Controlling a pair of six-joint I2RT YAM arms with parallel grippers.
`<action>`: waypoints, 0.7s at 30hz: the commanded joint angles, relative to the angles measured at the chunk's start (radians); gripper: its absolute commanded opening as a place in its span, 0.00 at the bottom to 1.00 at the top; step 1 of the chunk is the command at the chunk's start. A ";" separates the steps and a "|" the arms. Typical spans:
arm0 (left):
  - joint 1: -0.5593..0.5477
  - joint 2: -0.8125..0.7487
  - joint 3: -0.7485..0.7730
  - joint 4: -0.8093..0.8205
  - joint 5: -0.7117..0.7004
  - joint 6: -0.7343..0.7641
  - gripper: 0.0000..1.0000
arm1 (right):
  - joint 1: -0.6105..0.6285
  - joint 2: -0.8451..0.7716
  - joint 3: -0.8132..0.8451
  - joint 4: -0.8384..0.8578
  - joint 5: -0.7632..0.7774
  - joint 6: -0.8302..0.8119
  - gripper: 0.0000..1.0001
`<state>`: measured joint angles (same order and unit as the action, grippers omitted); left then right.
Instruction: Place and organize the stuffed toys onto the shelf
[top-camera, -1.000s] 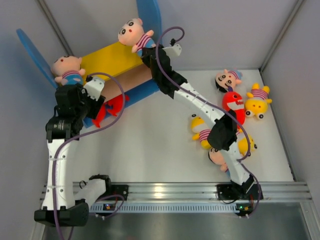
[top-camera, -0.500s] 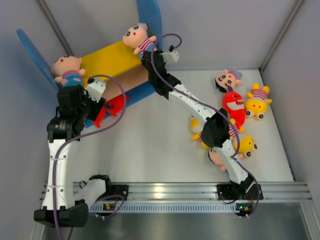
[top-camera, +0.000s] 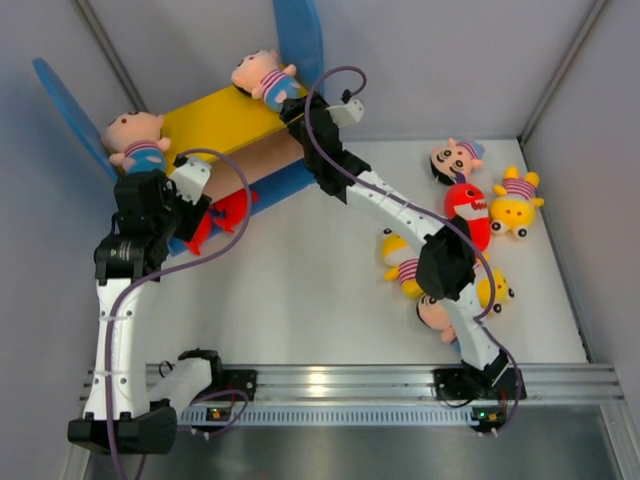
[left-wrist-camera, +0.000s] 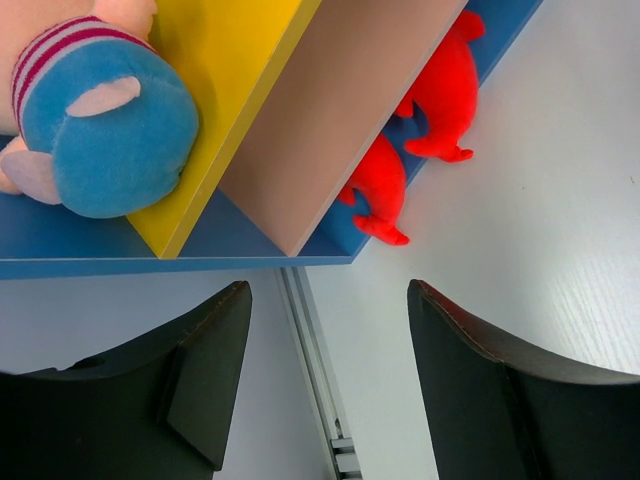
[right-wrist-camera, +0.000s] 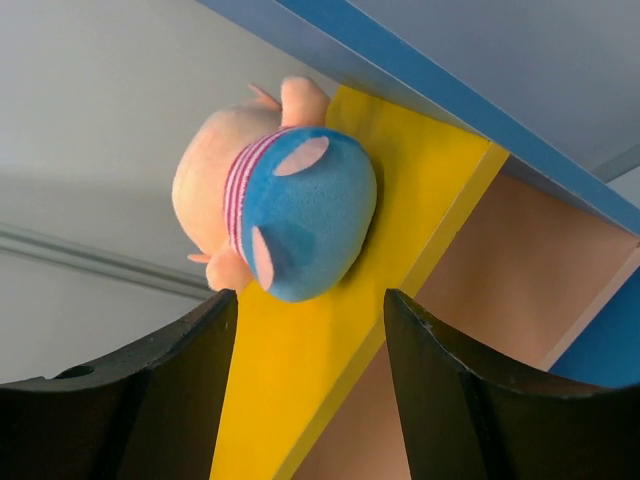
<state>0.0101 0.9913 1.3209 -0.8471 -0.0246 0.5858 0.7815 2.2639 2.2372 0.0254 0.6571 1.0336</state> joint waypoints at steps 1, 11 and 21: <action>-0.004 -0.003 0.015 0.016 -0.014 -0.027 0.70 | -0.007 -0.211 -0.089 0.143 -0.048 -0.090 0.61; -0.004 -0.063 -0.100 -0.003 0.020 -0.057 0.71 | -0.349 -0.661 -0.566 -0.022 -0.629 -0.395 0.73; -0.004 -0.066 -0.192 -0.076 0.048 -0.080 0.73 | -0.939 -0.298 -0.296 -0.451 -1.039 -0.726 0.76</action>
<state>0.0093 0.9352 1.1427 -0.9039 0.0109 0.5247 -0.0803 1.7775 1.7817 -0.2214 -0.1879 0.4496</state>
